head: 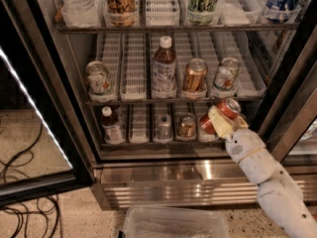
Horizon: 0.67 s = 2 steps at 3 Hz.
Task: Pick coke can from bottom shelf of fridge
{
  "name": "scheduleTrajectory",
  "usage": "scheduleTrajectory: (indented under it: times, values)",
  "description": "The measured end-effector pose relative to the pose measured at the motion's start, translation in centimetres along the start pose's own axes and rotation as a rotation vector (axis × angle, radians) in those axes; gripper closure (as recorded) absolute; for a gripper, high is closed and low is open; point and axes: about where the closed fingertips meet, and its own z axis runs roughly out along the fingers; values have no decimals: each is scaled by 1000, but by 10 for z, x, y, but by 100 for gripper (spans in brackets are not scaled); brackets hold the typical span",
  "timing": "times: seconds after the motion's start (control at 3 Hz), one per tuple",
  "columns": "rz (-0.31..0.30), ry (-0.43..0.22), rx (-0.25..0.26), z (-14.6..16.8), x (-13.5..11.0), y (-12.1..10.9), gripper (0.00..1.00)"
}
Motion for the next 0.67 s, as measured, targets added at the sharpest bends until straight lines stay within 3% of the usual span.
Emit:
scheduleTrajectory:
  times: [0.33, 0.67]
  values:
    - [21, -5, -105, 0, 0, 34, 100]
    - [58, -11, -210, -2, -16, 60, 100]
